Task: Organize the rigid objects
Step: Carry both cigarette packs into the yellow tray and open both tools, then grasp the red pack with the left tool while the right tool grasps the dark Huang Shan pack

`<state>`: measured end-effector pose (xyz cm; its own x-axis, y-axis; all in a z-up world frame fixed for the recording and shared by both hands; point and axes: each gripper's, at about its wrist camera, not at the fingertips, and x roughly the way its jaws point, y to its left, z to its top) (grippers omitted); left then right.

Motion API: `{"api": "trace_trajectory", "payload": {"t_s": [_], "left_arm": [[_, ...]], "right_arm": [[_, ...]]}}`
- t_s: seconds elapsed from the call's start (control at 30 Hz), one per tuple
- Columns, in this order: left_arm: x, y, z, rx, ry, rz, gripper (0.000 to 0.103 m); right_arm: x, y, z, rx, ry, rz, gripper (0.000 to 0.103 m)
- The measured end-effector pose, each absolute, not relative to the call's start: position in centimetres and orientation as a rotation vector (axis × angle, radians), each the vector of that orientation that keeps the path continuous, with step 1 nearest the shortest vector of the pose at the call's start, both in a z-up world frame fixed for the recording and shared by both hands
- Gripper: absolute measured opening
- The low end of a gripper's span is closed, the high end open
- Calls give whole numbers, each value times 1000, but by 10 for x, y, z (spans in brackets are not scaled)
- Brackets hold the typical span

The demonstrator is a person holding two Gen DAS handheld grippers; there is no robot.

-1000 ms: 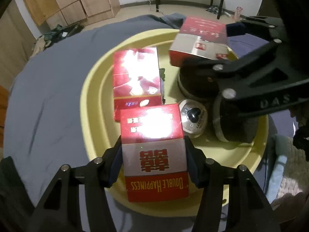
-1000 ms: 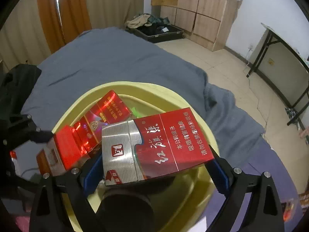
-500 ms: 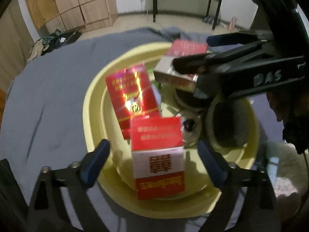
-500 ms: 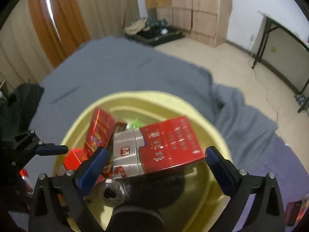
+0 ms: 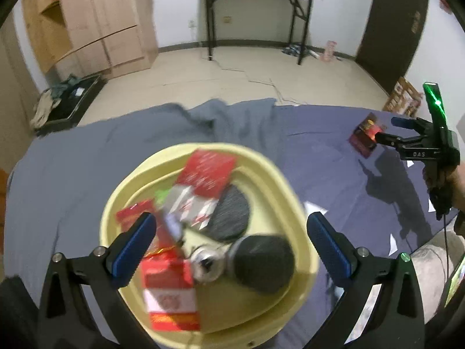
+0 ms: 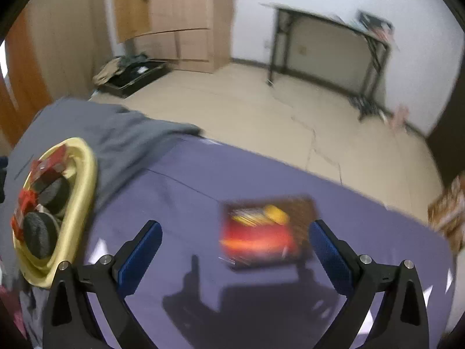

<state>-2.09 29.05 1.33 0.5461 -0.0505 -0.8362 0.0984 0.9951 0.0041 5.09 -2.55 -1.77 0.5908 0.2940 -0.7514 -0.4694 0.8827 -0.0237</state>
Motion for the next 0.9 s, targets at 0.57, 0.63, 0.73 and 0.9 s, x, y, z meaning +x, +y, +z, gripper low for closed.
{"api": "trace_trajectory", "payload": {"t_s": [0.57, 0.63, 0.73, 0.9], "left_arm": [[67, 130, -9, 281, 1020, -297, 103], [72, 113, -17, 314, 1027, -320, 103], [78, 88, -28, 335, 1028, -379, 103], [97, 35, -55, 475, 1036, -442, 103]], "right_arm": [[107, -82, -35, -162, 939, 475, 95], [107, -99, -34, -131, 914, 482, 94], [97, -123, -35, -115, 873, 490, 94], [77, -173, -39, -152, 856, 453, 94]]}}
